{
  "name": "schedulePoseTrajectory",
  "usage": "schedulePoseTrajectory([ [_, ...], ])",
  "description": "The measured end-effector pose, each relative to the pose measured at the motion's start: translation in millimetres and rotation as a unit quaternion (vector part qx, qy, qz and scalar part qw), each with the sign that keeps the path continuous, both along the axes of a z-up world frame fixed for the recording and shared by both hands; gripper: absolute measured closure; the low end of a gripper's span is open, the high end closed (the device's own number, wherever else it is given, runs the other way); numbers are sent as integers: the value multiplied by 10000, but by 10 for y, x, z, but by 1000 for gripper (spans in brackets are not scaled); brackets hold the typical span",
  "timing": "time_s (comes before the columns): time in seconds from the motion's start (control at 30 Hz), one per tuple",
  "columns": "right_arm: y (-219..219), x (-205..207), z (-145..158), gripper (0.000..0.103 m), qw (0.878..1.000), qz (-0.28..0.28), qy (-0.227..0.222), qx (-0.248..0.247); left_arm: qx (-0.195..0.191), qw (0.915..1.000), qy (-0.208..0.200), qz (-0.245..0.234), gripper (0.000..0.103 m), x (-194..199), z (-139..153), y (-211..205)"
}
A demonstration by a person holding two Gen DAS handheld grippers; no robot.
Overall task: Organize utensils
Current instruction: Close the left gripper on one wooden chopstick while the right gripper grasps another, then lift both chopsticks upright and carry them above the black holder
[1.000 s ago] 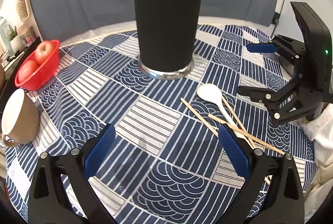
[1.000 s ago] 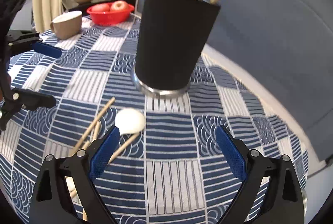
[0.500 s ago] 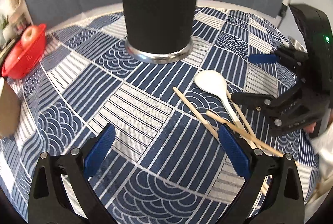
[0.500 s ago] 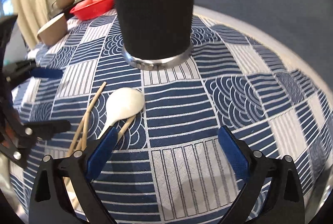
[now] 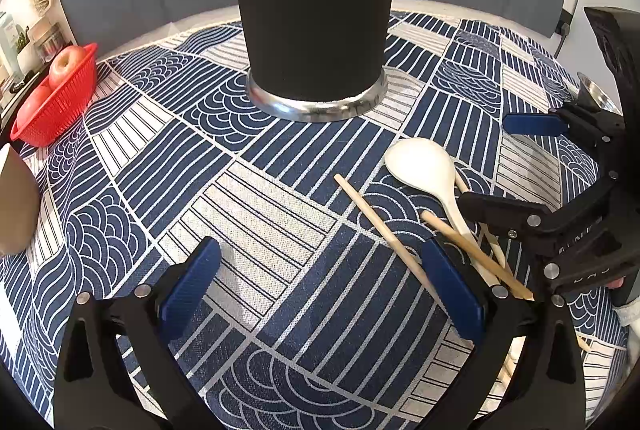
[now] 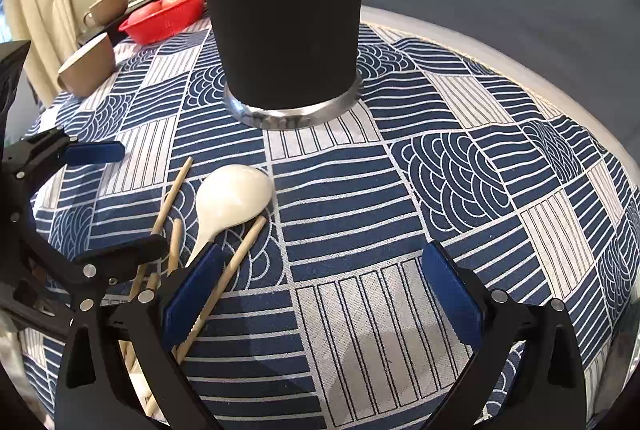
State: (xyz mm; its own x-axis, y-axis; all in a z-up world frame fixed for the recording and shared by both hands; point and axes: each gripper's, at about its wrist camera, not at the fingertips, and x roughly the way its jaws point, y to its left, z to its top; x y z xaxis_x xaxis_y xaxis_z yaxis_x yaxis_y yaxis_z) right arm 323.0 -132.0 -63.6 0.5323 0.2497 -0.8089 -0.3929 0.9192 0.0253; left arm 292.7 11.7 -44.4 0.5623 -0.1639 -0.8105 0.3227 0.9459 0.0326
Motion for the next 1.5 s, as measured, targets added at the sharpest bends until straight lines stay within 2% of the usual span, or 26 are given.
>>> schedulePoseTrajectory([
  [0.87,-4,36,11,6,9999,-113,81,-1,-10,9997,28,246,5,-9,-28,15],
  [0.97,-54,12,22,9,9991,-360,193,-70,16,9996,178,203,14,-3,-3,75],
  [1.03,-104,-18,39,25,9988,-450,203,-72,38,9994,244,243,33,-18,32,147],
  [1.07,-153,-28,64,43,9983,-545,180,-45,36,9992,265,294,41,-23,47,196],
  [1.1,-229,-34,85,65,9973,-717,154,-25,32,9987,295,412,62,-28,73,278],
  [1.13,-279,-36,90,76,9966,-810,140,-11,16,9983,331,470,81,-20,80,327],
  [1.17,-348,-24,91,90,9958,-903,139,20,-35,9978,383,535,87,-15,84,395],
  [1.23,-450,23,85,95,9952,-934,220,191,-336,9961,532,627,98,6,81,571],
  [1.37,-650,111,82,97,9920,-984,403,674,-933,9896,736,807,98,51,60,822],
  [1.5,-816,167,149,97,9888,-1056,383,983,-864,9890,729,953,98,78,63,937],
])
